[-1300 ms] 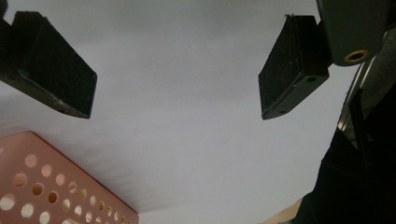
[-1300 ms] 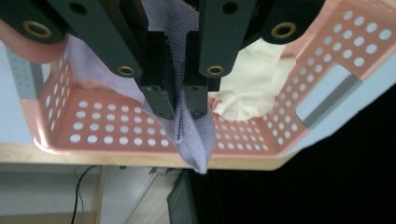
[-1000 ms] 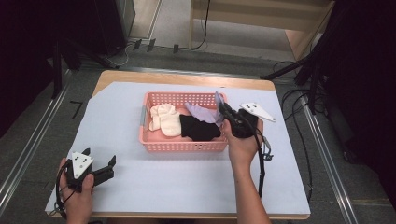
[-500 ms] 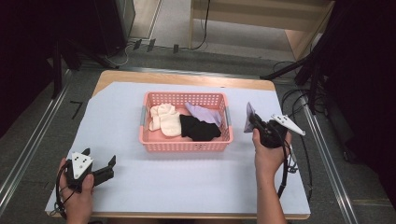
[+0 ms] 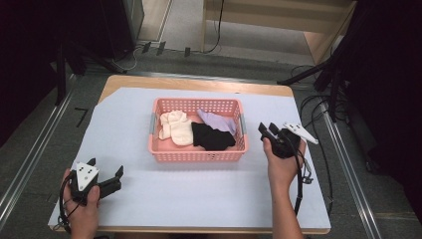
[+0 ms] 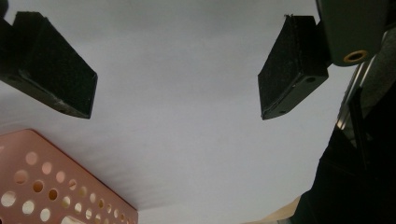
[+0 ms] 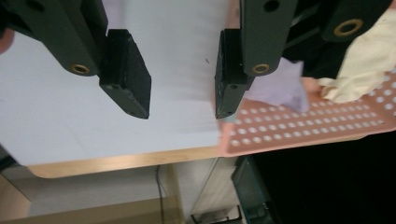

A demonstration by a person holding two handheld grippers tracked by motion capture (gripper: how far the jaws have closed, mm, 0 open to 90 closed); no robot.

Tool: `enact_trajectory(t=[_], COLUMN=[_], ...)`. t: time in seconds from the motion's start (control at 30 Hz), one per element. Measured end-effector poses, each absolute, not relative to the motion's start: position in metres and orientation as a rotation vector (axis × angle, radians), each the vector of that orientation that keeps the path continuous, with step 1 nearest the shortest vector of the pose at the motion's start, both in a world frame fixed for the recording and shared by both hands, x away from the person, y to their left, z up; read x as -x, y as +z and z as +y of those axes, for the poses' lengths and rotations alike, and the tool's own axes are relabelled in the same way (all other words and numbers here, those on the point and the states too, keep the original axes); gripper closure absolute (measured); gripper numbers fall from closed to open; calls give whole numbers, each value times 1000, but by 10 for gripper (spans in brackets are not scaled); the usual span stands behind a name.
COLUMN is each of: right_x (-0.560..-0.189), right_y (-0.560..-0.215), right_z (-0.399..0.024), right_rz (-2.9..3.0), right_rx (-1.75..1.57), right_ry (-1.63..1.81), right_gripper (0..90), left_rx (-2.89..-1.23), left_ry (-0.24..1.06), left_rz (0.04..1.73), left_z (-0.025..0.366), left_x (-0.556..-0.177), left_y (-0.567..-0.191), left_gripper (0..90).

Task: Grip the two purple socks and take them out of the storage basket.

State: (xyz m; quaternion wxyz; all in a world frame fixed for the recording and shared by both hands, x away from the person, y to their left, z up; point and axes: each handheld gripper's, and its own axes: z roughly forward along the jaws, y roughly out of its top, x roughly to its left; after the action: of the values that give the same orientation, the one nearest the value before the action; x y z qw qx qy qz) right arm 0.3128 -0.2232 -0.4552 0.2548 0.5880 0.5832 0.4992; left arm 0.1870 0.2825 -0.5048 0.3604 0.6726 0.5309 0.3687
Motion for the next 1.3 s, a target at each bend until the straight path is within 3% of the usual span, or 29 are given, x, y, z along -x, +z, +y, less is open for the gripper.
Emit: enact_trajectory(t=[0.3, 0.53, 0.67, 1.03, 1.3], right_x=[-330, -355, -368, -390, -404], right_y=[-437, -441, -445, -452, -459], right_z=[-160, -117, -103, -77, -71], right_rz=[1709, 1869, 1911, 2123, 2221], right_rx=[-1485, -1506, -1520, -1636, -1716], right_ry=[1336, 1207, 1146, 890, 675], right_gripper=[575, 551, 524, 553, 490], left_rx=[-1730, -1730, -1730, -1733, -1733], left_ry=[945, 943, 941, 942, 943], left_rz=[1371, 1372, 1372, 1380, 1379], left_z=[283, 282, 282, 282, 282], left_x=[-187, -188, -188, -189, -188], left_y=[-505, -505, -505, -505, -505], left_gripper=[130, 131, 132, 133, 134])
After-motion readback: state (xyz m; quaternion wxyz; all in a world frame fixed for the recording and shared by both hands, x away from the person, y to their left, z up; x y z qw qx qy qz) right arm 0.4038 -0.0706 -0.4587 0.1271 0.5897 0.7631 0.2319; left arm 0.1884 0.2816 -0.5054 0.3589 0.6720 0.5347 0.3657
